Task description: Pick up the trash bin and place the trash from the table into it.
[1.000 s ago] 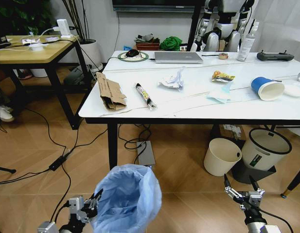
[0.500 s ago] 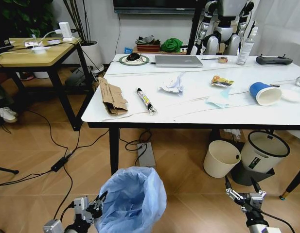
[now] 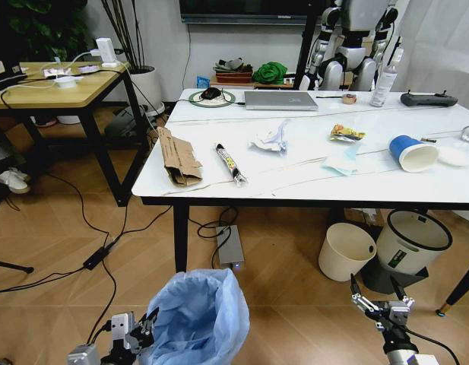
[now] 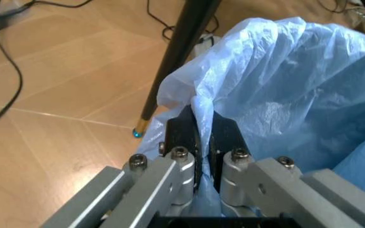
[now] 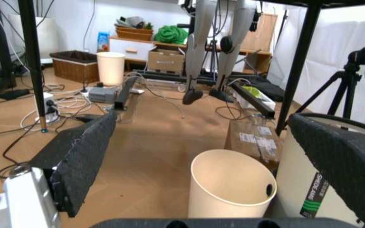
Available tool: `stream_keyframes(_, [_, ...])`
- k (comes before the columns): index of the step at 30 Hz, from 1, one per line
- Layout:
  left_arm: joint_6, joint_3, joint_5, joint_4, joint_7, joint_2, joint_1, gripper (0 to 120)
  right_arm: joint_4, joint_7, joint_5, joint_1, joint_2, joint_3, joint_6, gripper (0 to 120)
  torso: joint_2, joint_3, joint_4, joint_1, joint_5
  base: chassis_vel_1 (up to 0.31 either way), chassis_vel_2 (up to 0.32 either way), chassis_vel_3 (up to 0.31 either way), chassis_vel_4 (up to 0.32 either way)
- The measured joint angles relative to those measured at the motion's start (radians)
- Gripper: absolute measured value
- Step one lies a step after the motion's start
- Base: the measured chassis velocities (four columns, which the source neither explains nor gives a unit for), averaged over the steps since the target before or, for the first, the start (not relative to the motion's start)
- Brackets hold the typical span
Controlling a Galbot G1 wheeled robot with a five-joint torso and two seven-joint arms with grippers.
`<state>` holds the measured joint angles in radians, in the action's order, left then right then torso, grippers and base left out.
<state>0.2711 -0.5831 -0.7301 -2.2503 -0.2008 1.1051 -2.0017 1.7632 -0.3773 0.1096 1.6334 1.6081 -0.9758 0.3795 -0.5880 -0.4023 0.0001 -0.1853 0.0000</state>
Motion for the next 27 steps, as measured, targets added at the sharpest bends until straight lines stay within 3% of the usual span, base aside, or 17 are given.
stream_keyframes(27, [0.001,-0.005,0.03,0.0,0.007,0.0,0.002,0,-0.024,-0.002,0.001,-0.021,0.0,0.005,-0.001,100,-0.12,-0.072,0.0,-0.048,0.0,0.0,0.0,0.0,0.0])
